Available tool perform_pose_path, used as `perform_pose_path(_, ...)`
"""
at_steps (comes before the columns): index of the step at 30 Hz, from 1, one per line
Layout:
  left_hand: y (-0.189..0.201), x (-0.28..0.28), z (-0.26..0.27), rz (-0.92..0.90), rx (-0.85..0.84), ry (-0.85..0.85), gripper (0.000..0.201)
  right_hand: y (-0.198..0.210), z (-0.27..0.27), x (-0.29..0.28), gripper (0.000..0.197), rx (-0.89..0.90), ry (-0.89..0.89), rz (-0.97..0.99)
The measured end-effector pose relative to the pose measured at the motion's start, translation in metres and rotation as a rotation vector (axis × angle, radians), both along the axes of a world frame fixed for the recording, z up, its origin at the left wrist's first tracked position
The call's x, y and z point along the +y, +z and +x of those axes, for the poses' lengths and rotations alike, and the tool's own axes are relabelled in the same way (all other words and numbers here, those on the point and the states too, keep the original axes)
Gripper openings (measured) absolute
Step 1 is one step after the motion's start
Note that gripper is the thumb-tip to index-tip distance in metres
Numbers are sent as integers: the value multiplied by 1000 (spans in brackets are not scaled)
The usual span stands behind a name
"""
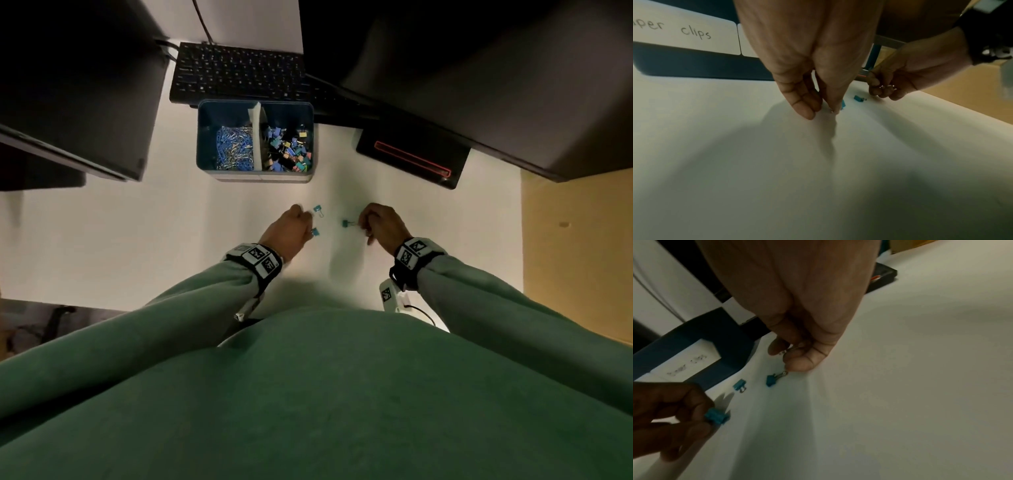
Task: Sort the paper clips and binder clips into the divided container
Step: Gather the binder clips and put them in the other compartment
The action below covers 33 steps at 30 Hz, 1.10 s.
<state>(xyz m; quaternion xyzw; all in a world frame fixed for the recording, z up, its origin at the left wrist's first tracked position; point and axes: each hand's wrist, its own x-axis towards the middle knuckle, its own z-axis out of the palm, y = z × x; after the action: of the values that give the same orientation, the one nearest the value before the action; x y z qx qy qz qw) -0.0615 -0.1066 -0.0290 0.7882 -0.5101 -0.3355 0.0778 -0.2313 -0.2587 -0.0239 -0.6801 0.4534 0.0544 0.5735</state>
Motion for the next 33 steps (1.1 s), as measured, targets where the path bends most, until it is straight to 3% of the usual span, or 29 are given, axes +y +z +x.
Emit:
perform_pose_path(2, 1, 0, 1, -46, 69, 27, 10, -2, -6, -2, 19, 42, 23, -69)
perform_pose_path(4, 3, 1, 4, -73, 123, 79, 9, -2, -11, 1, 14, 103, 184, -212)
perform_pose_path(6, 4, -1, 4, -133, 115, 119, 34, -1, -10, 6, 35, 136, 387, -327)
perform_pose_path(8, 7, -6, 3, -167, 75, 116, 45, -3, -2, 12, 47, 156, 501, -384)
perform_pose_path(13, 9, -26, 2, -90, -39, 91, 29, -8, 21, 16, 34, 246, 590, -475)
perform_pose_path(20, 4, -37, 4, 5, -63, -7, 34, -6, 16, 16, 28, 233, 435, -340)
perform_pose_path(26, 16, -30, 9, -40, 18, 76, 14, 9, 21, 12, 8, 23, 81, 55)
perform_pose_path(31, 55, -23, 21, -271, 95, 287, 10, 39, 59, 9, 13, -69, 115, -74)
perform_pose_path(33, 74, -31, 36, -352, 70, 361, 8, 58, 89, 6, 5, -148, 74, -122)
